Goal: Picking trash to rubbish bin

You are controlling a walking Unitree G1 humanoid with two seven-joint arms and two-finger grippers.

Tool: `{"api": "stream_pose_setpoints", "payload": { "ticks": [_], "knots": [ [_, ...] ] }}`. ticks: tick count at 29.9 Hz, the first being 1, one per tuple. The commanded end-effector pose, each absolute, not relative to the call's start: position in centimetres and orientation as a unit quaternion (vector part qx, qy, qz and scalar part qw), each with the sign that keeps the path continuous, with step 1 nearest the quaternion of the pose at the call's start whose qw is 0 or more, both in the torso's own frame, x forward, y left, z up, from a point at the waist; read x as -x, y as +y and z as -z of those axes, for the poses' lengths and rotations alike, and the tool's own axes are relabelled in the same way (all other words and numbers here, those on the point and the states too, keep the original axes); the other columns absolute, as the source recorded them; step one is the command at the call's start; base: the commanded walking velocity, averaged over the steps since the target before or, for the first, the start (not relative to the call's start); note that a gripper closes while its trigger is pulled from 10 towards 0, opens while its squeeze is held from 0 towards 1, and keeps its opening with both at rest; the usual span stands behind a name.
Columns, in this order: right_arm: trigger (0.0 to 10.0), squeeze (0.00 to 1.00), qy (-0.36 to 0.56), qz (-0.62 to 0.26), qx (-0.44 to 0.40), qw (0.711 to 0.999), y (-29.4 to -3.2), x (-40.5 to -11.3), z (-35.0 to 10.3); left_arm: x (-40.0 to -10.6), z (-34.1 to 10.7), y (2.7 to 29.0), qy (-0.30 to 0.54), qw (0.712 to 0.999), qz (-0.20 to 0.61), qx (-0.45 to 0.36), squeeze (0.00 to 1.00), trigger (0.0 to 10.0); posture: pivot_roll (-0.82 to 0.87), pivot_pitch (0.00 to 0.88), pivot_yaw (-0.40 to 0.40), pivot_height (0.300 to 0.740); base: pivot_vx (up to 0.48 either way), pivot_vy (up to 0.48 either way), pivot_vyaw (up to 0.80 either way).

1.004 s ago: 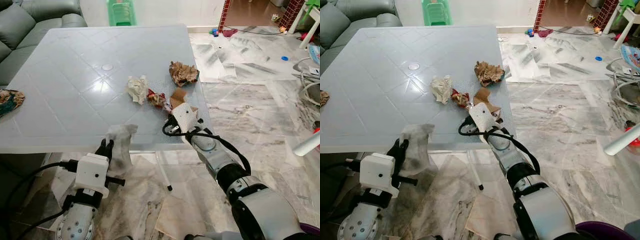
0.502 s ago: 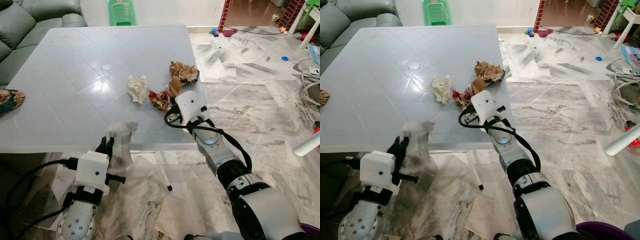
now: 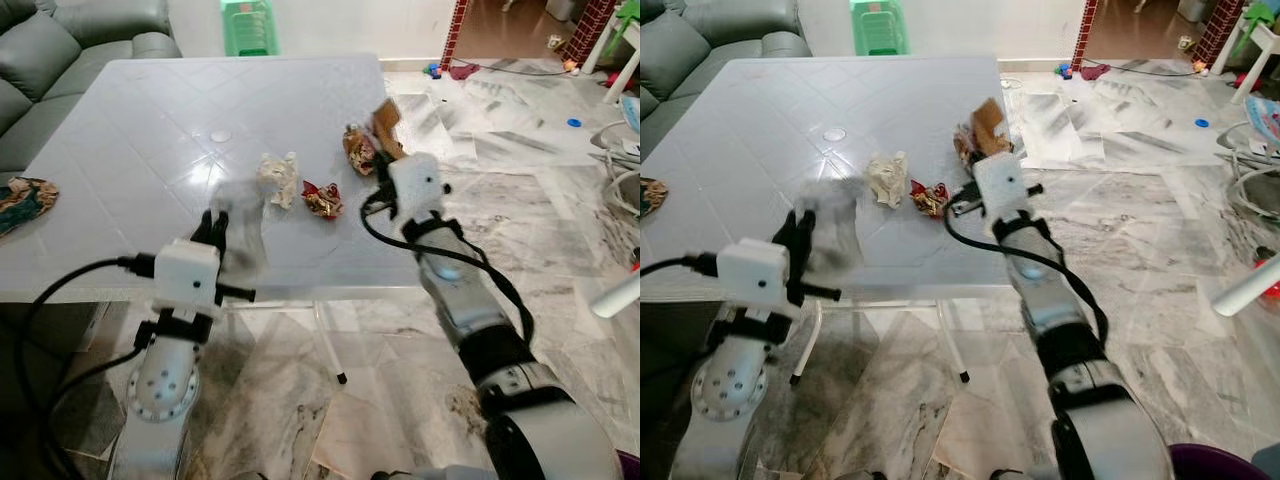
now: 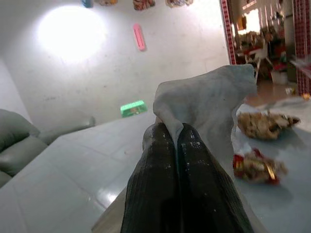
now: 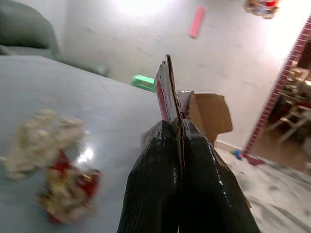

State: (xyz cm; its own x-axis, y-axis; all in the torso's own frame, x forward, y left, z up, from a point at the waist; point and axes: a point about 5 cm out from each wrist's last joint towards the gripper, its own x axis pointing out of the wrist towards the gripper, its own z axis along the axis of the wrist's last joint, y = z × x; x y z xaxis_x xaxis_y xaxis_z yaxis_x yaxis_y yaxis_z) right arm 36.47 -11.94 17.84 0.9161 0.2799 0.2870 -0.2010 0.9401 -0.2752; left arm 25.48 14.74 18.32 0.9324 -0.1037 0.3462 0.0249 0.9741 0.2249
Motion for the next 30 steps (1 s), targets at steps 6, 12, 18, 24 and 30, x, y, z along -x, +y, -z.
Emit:
{"api": "stream_pose_setpoints", "payload": {
  "ticks": [6,12,18,24,30],
  "knots": [
    [0.0,0.00,-0.175,-0.068,0.114,0.975,-15.5,-34.8,-19.7,-27.9,-19.1,14.7,-0.175,0.983,0.026,-0.049,0.00,0.0,-0.07,0.021,0.043,0.740,0.000,0.000,-0.08],
    [0.0,0.00,-0.157,-0.038,0.109,0.981,-17.2,-34.0,-19.5,-29.1,-19.3,15.2,-0.170,0.985,0.017,-0.025,0.00,0.0,-0.09,0.016,0.060,0.740,0.000,0.000,-0.79],
    [0.0,0.00,-0.139,-0.026,0.109,0.984,-18.0,-33.2,-19.5,-29.9,-19.7,15.4,-0.172,0.985,0.014,-0.018,0.00,0.0,-0.10,0.017,0.062,0.740,0.000,0.000,-0.80],
    [0.0,0.00,-0.133,-0.029,0.108,0.985,-17.7,-33.0,-19.8,-30.0,-19.5,15.8,-0.171,0.985,0.011,-0.016,0.00,0.0,-0.10,0.023,0.056,0.740,0.000,0.236,-0.67],
    [0.0,0.00,-0.126,-0.034,0.107,0.986,-17.6,-32.8,-20.0,-29.9,-19.2,15.9,-0.168,0.986,0.008,-0.017,0.00,0.0,-0.10,0.030,0.048,0.740,0.000,0.214,0.00]
  ]
}}
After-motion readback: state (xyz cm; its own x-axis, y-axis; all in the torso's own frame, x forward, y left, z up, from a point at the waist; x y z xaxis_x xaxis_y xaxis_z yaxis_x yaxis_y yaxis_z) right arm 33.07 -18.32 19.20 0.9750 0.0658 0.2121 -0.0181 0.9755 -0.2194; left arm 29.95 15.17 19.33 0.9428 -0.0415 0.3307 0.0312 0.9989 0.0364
